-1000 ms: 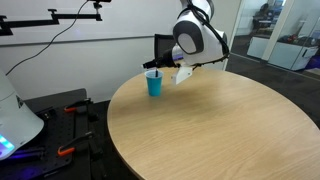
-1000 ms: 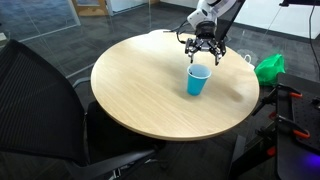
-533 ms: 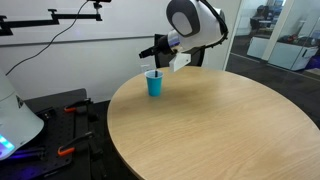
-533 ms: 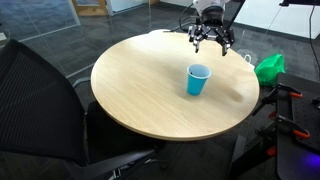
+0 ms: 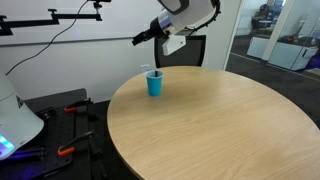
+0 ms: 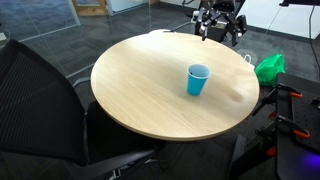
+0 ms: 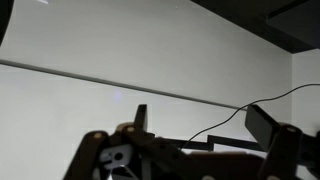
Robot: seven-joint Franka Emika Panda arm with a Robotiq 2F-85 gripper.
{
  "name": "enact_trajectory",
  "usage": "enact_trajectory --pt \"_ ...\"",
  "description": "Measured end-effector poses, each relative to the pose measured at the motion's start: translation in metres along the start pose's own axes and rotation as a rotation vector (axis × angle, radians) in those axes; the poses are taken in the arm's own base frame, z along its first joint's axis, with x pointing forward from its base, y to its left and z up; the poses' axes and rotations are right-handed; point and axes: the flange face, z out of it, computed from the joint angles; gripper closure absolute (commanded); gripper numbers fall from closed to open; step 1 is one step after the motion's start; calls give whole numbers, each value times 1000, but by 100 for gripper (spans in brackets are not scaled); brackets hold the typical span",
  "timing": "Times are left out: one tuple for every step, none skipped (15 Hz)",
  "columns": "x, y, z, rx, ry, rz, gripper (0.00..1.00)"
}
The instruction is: Put the pen in the cup
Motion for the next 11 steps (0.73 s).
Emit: enact_trajectory --pt "11 3 2 -6 -6 -18 0" --pt "23 6 5 -13 -9 -36 0" --pt "35 10 9 -14 -12 -56 0" --pt "46 13 13 -15 -13 -74 0" --pt "56 16 17 -16 -11 -90 0" --pt "63 17 19 -14 -12 -101 0" --pt "67 18 21 -13 -14 -108 0" --pt "68 17 21 -13 -15 -109 0" --pt "68 16 21 -14 -14 -107 0" --pt "67 15 20 -16 -13 -103 0" --pt "66 14 20 -17 -13 -101 0"
